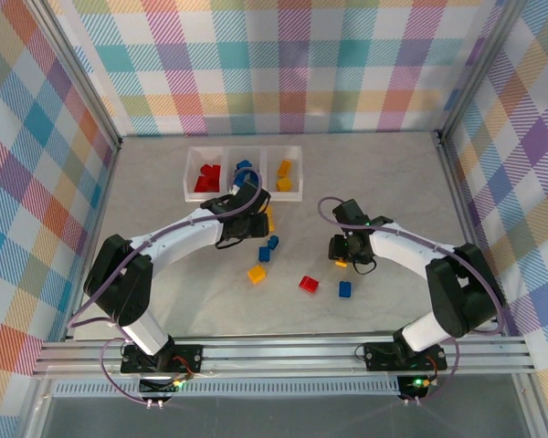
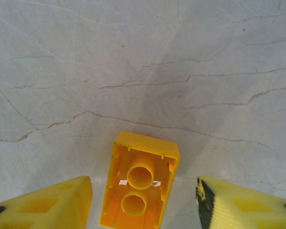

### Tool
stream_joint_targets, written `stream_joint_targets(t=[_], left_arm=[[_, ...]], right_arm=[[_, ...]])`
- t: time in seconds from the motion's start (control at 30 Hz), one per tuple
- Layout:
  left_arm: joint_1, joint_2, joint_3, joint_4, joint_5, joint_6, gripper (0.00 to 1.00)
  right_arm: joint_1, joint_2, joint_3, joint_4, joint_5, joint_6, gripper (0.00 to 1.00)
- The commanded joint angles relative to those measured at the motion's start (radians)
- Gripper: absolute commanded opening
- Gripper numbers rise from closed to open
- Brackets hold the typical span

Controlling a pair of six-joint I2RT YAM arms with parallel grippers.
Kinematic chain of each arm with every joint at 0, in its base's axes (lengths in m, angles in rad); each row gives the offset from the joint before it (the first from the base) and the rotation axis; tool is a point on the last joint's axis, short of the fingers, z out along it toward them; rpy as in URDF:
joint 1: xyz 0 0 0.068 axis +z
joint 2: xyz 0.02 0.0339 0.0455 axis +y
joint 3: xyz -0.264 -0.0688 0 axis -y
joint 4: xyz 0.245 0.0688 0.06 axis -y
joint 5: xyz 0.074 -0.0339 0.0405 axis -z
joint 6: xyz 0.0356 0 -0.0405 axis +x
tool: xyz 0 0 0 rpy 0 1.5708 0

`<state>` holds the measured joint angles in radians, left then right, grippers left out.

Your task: Sort the legos into containers by color

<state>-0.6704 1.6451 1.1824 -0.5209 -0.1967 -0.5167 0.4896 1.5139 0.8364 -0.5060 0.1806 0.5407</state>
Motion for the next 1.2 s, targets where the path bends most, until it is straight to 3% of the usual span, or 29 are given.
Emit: stream_joint_targets(t=[0.0,0.37,0.67,1.17], left_arm=[[-0.018,0.001,0.02,-0.024,-0.021,-0.016,0.58],[-0.034,0.004,0.033,-0.046,-0.037,-0.011,0.57],[-0.043,-0.019,0.04,-0.075,-0.062,-0.006,0.57],[-0.097,-0.122,0.032,-0.136,-0.14,-0.018,0.57]], right_arm=[[0.007,0.017,0.025,-0.009,0.037,0.016,0.56],[0.007,0.05,0.027,-0.003,0.028,0.008,0.46],[0.01,0.036,0.045,0.003,0.016,-0.019,0.32],[0.024,0.081,0.404,0.001,-0.059,-0.166,0.29]])
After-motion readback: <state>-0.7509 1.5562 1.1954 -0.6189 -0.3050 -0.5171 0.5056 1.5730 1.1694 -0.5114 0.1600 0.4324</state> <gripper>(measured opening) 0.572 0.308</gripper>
